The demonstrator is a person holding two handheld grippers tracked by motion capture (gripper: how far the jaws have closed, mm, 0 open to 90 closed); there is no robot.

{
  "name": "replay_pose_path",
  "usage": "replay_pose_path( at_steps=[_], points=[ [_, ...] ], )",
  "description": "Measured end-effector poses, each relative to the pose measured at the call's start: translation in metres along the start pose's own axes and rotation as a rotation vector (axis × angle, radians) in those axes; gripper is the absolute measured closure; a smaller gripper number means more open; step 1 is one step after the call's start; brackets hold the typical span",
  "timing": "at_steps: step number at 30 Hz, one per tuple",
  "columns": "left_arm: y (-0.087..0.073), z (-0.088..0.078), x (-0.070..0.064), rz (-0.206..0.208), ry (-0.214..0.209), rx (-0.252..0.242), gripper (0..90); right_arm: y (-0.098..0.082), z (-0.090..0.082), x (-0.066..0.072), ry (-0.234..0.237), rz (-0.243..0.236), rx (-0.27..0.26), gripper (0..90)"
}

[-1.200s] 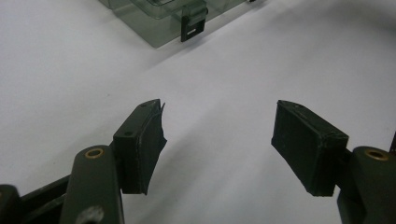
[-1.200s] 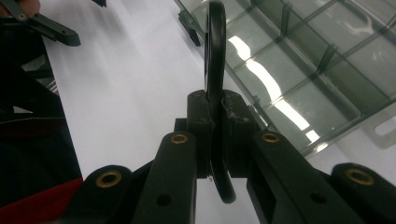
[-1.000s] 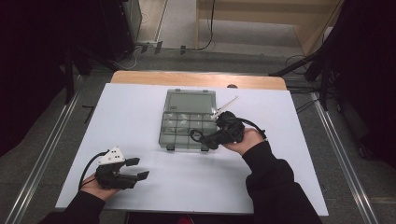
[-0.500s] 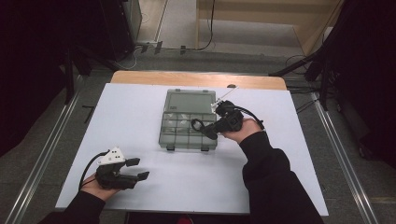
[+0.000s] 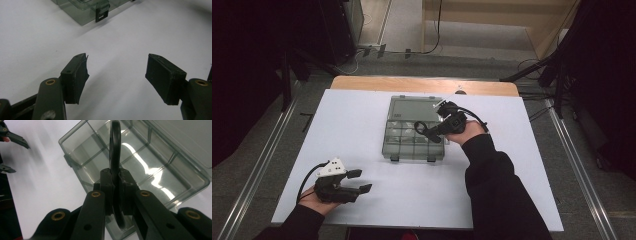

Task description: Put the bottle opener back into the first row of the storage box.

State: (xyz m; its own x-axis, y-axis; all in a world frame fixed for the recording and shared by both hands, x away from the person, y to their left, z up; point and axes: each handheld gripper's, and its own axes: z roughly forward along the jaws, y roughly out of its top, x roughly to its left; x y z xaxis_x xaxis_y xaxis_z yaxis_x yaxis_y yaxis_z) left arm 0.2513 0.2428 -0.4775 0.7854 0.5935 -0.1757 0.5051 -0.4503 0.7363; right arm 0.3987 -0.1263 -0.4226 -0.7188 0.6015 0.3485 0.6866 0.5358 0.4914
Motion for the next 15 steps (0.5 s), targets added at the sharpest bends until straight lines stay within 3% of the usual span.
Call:
replay_pose_path(
  at_steps=[15],
  points=[
    [0.000, 0.000, 0.000, 0.001, -0.004, 0.002, 33.4, 0.024, 0.004, -0.019, -0.019, -0.049, 0.012, 84.2]
  ],
)
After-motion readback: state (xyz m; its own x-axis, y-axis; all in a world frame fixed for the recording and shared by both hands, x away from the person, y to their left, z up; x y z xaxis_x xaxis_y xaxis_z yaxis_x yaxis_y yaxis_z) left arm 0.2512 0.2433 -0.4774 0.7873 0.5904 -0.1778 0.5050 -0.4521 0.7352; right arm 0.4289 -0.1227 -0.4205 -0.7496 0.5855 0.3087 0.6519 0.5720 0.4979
